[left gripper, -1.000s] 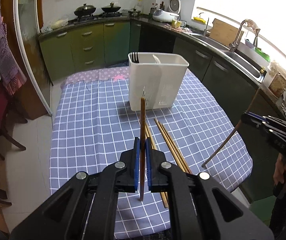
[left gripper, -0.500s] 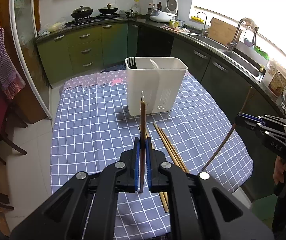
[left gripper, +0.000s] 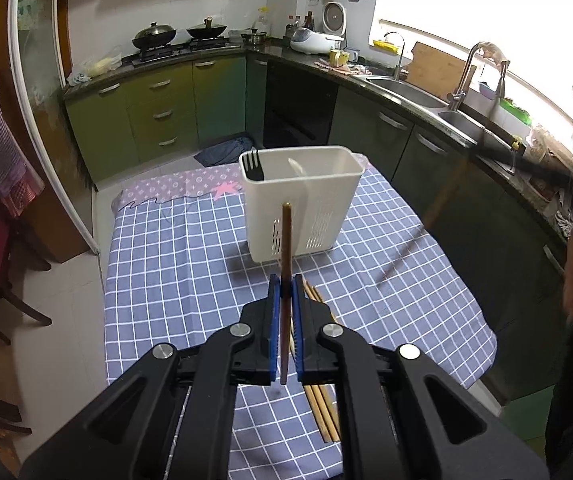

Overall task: Organize utensils
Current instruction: 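Carry both chopsticks over the white caddy and drop them inside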

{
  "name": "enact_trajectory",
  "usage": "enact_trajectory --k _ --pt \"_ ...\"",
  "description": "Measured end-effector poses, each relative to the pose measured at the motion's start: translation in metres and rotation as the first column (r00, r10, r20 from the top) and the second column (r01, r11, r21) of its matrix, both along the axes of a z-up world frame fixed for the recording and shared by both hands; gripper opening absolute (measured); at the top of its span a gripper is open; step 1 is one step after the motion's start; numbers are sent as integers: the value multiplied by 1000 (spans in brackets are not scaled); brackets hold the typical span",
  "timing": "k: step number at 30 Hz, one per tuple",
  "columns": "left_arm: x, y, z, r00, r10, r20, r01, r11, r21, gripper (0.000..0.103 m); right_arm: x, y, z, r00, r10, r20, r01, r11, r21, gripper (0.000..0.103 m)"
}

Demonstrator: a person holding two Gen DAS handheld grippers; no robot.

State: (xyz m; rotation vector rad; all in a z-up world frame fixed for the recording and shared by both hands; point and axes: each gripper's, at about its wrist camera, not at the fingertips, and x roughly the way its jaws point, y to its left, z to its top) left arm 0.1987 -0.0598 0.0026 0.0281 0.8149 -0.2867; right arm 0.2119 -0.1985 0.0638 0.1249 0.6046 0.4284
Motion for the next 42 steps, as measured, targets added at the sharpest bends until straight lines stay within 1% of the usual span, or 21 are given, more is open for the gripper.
enact_trajectory --k 2,4,5,7,10,12,14,18,20,21,22,23,25,29,32,34,37,40,42 --pt "1 0 5 1000 -6 6 6 1000 1 6 12 -4 28 999 -11 43 10 999 35 7" --pt "2 -1 10 1000 -9 13 9 1000 3 6 28 -5 49 996 -43 81 39 998 48 7" --pt "2 -1 13 1000 -11 15 11 1000 3 6 40 -5 58 994 -63 90 59 997 45 7" --pt "3 1 18 1000 -16 16 16 1000 -4 6 62 -6 64 992 -93 83 90 995 42 7" --pt "7 3 26 1000 -19 16 20 1000 -24 6 100 -1 52 992 -123 33 122 992 13 7" --pt "10 7 35 1000 -21 23 22 999 -39 6 120 4 38 992 -130 0 130 991 -13 7" --pt "15 9 50 999 -17 48 19 999 -44 6 138 9 19 990 -133 -40 131 991 -38 7" --pt "21 8 73 995 -15 98 19 999 -41 6 160 19 -22 985 -128 -113 119 990 -78 7" --pt "24 6 81 993 -16 116 21 999 -39 6 164 21 -37 983 -128 -131 115 989 -97 7" --pt "26 4 86 992 -15 125 20 999 -40 6 167 23 -44 982 -123 -141 108 988 -112 10" --pt "27 3 89 992 -14 129 20 999 -41 6 168 24 -50 982 -118 -148 101 988 -120 19" --pt "29 2 93 991 -13 135 18 999 -42 6 166 25 -54 982 -118 -147 100 987 -124 24" --pt "33 0 97 990 -9 144 15 999 -47 6 158 23 -51 985 -123 -117 107 985 -137 25" --pt "47 -3 111 986 11 166 0 998 -65 6 120 9 -37 992 -114 -46 109 989 -98 25" --pt "59 -3 121 981 29 194 -14 997 -78 6 90 0 -34 994 -110 -28 106 989 -100 28" --pt "70 -6 129 975 46 219 -28 996 -87 6 71 -6 -42 995 -94 -43 89 990 -105 33" --pt "89 -11 133 966 72 247 -50 994 -96 6 50 -15 -61 993 -87 -82 76 989 -126 33" --pt "108 -19 127 962 93 258 -75 994 -81 6 37 -21 -85 988 -82 -129 63 987 -146 33" --pt "122 -24 117 961 111 252 -96 993 -72 6 31 -24 -98 985 -79 -154 55 986 -156 33"
